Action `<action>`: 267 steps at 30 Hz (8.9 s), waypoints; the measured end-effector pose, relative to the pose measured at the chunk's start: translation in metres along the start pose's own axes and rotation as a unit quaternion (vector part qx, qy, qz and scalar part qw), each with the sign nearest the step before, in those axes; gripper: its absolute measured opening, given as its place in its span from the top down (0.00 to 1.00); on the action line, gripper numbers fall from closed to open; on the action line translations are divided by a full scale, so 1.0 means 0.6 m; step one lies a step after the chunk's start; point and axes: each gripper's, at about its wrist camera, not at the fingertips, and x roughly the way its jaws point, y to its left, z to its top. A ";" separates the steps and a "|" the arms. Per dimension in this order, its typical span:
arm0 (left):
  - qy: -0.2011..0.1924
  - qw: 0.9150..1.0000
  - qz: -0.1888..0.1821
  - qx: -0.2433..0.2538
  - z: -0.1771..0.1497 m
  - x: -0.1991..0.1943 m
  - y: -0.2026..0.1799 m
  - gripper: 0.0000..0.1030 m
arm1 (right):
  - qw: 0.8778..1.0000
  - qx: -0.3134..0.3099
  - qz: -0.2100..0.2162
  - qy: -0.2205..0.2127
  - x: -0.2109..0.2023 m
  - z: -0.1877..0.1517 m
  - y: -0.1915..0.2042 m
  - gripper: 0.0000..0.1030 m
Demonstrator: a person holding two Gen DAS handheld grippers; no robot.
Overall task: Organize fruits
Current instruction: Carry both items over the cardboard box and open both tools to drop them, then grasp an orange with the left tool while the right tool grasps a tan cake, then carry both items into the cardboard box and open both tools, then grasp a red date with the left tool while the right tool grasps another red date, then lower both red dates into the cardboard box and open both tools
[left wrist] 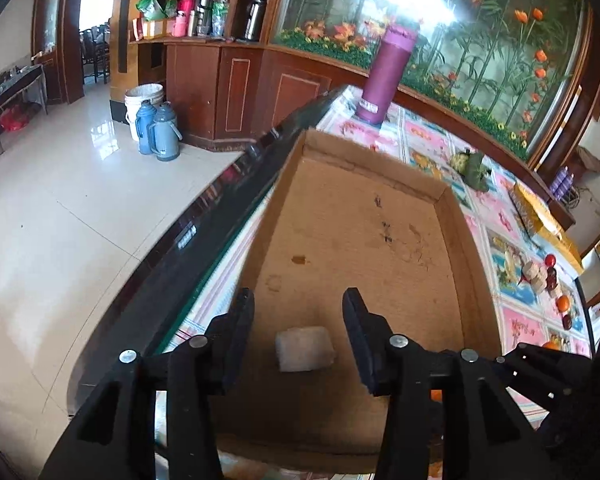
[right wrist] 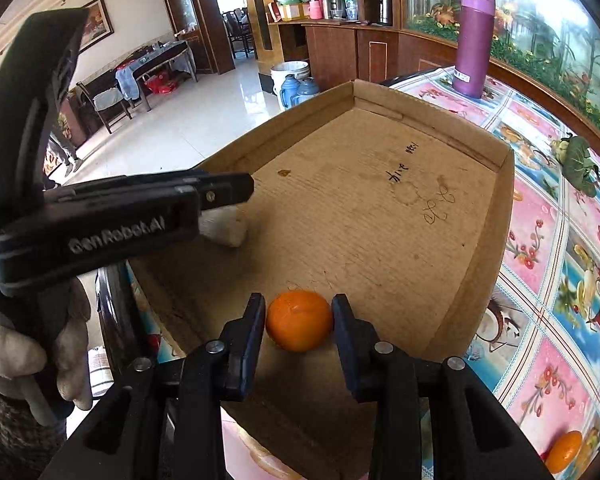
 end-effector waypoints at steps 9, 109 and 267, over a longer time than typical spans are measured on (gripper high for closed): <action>-0.048 0.999 0.004 -0.008 0.015 -0.060 -0.024 0.39 | 0.997 0.010 -0.003 -0.075 -0.092 -0.011 -0.015 0.33; 0.045 0.997 0.037 0.046 0.029 0.079 -0.051 0.68 | 0.999 0.046 -0.012 -0.007 0.003 0.033 -0.063 0.58; -0.034 0.994 -0.089 0.043 0.054 0.028 -0.076 0.37 | 0.986 0.105 -0.062 -0.112 -0.158 -0.050 -0.148 0.38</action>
